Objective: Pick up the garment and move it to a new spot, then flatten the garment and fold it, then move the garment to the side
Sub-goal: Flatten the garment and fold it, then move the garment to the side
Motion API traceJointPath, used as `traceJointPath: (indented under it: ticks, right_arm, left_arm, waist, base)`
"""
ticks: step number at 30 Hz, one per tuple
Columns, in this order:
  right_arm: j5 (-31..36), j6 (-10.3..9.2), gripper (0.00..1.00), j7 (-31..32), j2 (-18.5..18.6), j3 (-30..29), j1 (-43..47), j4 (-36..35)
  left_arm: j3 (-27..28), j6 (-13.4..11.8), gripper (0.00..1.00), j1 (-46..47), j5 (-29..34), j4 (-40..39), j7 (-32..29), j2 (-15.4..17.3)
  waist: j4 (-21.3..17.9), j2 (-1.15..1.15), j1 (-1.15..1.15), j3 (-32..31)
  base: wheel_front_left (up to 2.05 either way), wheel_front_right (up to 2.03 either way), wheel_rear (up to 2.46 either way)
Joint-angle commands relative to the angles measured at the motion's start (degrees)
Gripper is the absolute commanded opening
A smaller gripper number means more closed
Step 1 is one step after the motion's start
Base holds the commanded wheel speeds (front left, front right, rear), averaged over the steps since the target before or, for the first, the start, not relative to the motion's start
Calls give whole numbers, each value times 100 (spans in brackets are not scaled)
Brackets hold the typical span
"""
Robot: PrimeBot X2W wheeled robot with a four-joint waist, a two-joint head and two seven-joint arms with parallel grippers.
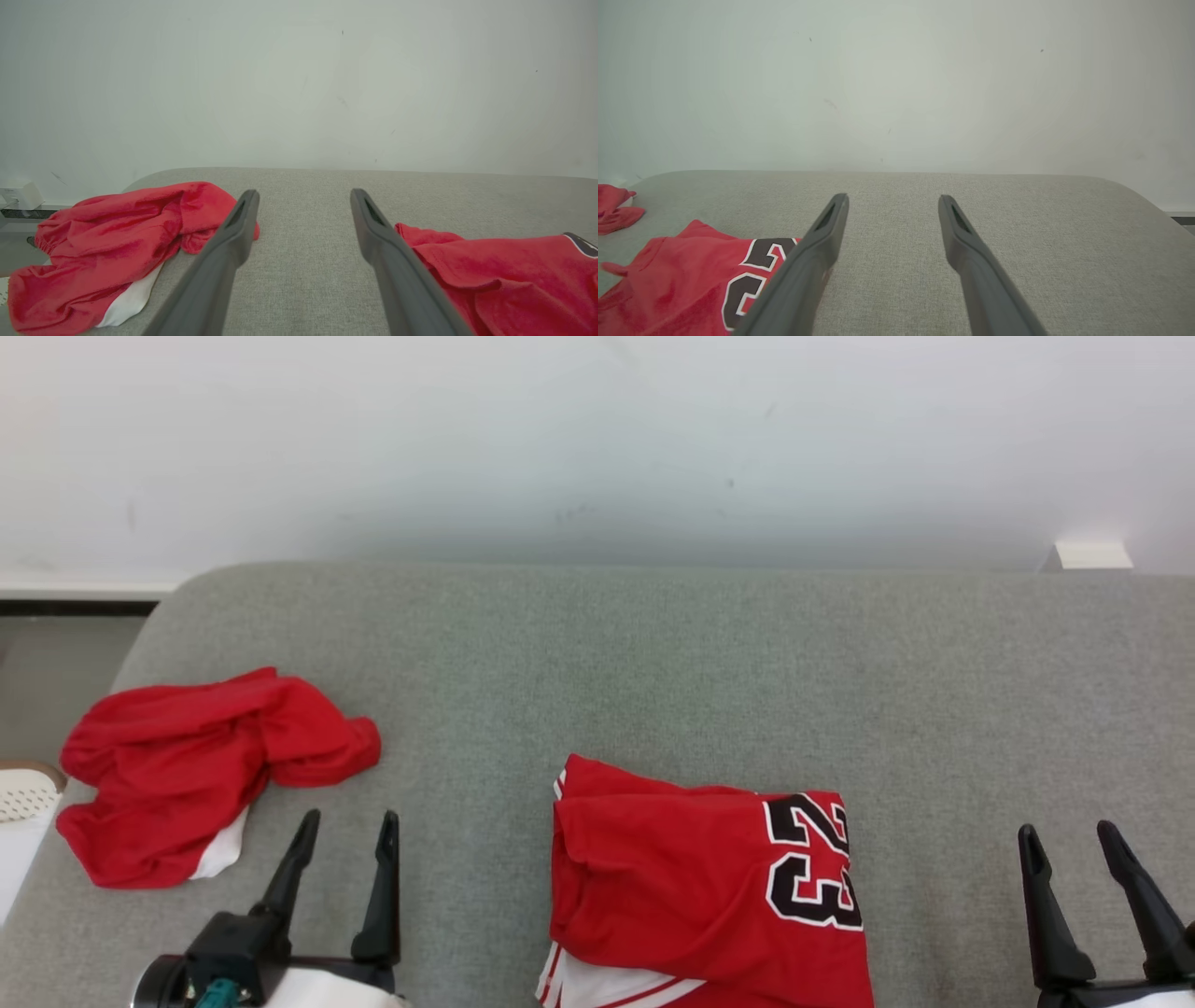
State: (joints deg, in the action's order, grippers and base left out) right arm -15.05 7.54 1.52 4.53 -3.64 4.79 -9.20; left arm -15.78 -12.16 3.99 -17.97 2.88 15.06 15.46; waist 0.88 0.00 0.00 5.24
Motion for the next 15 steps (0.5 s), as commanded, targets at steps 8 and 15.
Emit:
traceJointPath:
  ticks: [8, 15]
  right_arm:
    - [49, -11, 100, 183, -46, -50, 394, -196]
    - [59, -11, 100, 288, -67, -67, 471, -327]
  left_arm:
    - [-51, -29, 100, -303, -27, 64, -15, 81]
    - [-115, -58, 100, -305, 72, 102, -39, 144]
  waist:
    - [38, 0, 0, -381]
    - [61, 0, 0, -412]
  base:
    - [0, 0, 0]
    - [0, 0, 0]
